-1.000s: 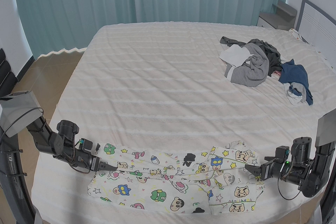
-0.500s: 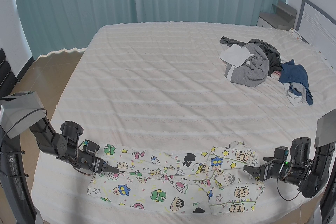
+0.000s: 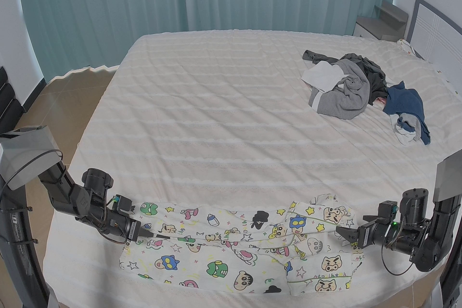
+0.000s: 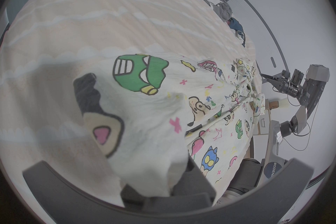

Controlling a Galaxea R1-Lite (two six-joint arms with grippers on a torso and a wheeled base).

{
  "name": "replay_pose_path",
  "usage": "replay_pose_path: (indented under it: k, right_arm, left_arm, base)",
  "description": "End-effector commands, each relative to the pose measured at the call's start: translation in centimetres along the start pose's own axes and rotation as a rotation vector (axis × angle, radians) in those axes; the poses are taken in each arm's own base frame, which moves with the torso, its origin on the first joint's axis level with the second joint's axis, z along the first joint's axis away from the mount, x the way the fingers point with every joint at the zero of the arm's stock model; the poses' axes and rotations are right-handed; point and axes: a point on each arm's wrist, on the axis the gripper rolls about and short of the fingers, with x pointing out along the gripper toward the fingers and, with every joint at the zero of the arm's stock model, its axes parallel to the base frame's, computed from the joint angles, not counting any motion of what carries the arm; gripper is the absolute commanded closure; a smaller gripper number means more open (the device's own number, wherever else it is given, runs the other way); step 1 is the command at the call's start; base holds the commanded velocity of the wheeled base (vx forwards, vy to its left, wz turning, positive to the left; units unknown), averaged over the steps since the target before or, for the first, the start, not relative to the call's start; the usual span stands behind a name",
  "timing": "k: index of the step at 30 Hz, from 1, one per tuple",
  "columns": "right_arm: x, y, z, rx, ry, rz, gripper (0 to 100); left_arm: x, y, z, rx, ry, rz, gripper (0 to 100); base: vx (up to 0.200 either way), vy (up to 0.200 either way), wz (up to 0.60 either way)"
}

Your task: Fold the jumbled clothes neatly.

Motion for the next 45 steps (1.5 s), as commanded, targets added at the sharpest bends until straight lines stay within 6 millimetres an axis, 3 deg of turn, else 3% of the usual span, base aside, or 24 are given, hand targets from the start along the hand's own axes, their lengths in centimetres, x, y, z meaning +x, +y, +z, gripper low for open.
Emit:
replay_pose_path:
  k: [1, 28, 45]
  right_arm:
    - [-0.4, 0.0, -0.2, 0.003, 0.012, -0.003, 0]
    - [-0.5, -0.6, -0.1, 0.017, 0.001, -0.025, 0]
    - [-0.6, -0.7, -0.1, 0.021, 0.000, -0.029, 0]
  left_arm:
    - [-1.0, 0.1, 0.2, -0.005, -0.026, 0.015, 100]
    - [-5.5, 4.1, -1.9, -0.146, -0.111, 0.110, 100]
    - [-11.0, 8.8, -4.5, -0.265, -0.235, 0.247, 100]
  base:
    - [0.000, 0.000, 0.00]
    - [0.000, 0.000, 0.00]
    - [0.000, 0.000, 0.00]
